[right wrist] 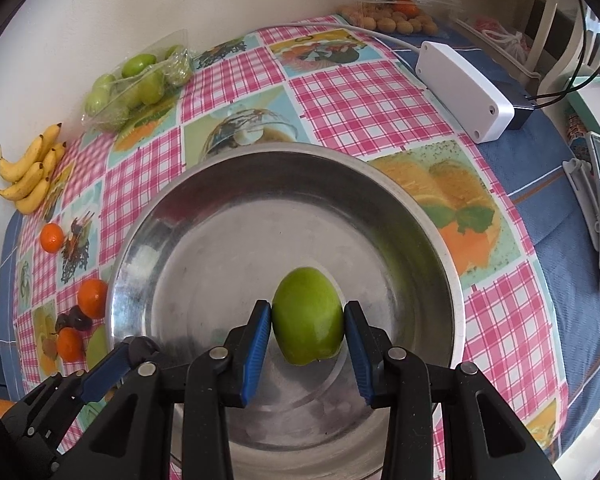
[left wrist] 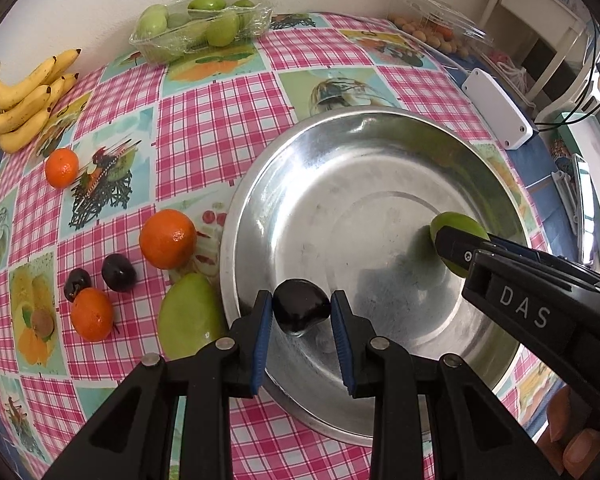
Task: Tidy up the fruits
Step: 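Carry the green mango and dark plum over the steel bowl with both tools, then open both tools to drop the mango and plum into the bowl, then withdraw both tools from the bowl toward the remaining fruit, then grasp the brown kiwi with the right tool while the left tool grasps a tangerine, then carry the kiwi and tangerine over the steel bowl with both tools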
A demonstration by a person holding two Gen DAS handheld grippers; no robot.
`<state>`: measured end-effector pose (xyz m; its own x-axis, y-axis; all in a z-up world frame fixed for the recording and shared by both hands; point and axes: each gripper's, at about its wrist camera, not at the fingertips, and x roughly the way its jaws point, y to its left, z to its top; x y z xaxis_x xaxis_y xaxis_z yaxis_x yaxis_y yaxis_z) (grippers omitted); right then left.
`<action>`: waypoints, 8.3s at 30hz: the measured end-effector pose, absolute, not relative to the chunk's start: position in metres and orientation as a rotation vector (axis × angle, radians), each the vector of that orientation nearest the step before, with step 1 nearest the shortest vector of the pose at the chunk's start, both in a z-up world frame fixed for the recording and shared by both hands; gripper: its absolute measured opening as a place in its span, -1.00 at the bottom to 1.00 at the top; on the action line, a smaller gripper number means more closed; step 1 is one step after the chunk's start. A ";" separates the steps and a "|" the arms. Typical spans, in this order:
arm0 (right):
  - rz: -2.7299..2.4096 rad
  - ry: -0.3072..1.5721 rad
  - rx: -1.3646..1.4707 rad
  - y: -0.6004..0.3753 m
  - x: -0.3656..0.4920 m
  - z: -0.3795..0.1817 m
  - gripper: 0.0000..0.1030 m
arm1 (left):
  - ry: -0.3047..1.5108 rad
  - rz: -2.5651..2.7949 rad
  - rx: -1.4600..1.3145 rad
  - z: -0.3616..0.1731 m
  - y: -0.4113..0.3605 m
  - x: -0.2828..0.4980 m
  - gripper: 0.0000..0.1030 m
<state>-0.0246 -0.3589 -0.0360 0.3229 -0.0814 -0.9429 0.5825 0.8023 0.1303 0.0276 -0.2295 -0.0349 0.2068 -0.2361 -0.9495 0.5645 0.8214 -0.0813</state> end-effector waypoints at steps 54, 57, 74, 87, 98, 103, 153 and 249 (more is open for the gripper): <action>-0.383 1.145 0.374 -0.330 -0.016 -0.016 0.52 | 1.245 -0.186 -0.011 -0.016 -0.101 0.077 0.44; -0.377 1.147 0.364 -0.327 -0.014 -0.017 0.60 | 1.249 -0.175 -0.018 -0.019 -0.099 0.077 0.55; -0.337 1.146 0.362 -0.318 -0.010 -0.021 1.00 | 1.229 -0.123 -0.033 -0.023 -0.088 0.078 0.89; -0.246 1.130 0.314 -0.287 -0.012 -0.017 1.00 | 1.136 -0.118 0.002 -0.008 -0.076 0.071 0.89; -0.204 1.095 0.357 -0.266 -0.010 -0.005 1.00 | 1.134 -0.063 -0.038 0.000 -0.035 0.072 0.89; -0.156 1.105 0.313 -0.241 -0.001 -0.003 1.00 | 1.140 -0.018 -0.083 -0.001 -0.007 0.073 0.89; -0.083 1.333 0.260 -0.182 0.020 -0.052 -0.23 | 1.329 -0.156 -0.143 -0.037 -0.007 0.079 0.89; -0.388 1.162 0.521 -0.346 -0.033 -0.006 -0.43 | 1.211 -0.599 0.147 0.001 -0.195 0.014 -0.28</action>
<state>-0.0330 -0.3463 -0.0056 0.3539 -0.0225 -0.9350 0.5440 0.8181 0.1863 0.0137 -0.1949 0.0008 0.2191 -0.3546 -0.9090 0.5069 0.8374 -0.2046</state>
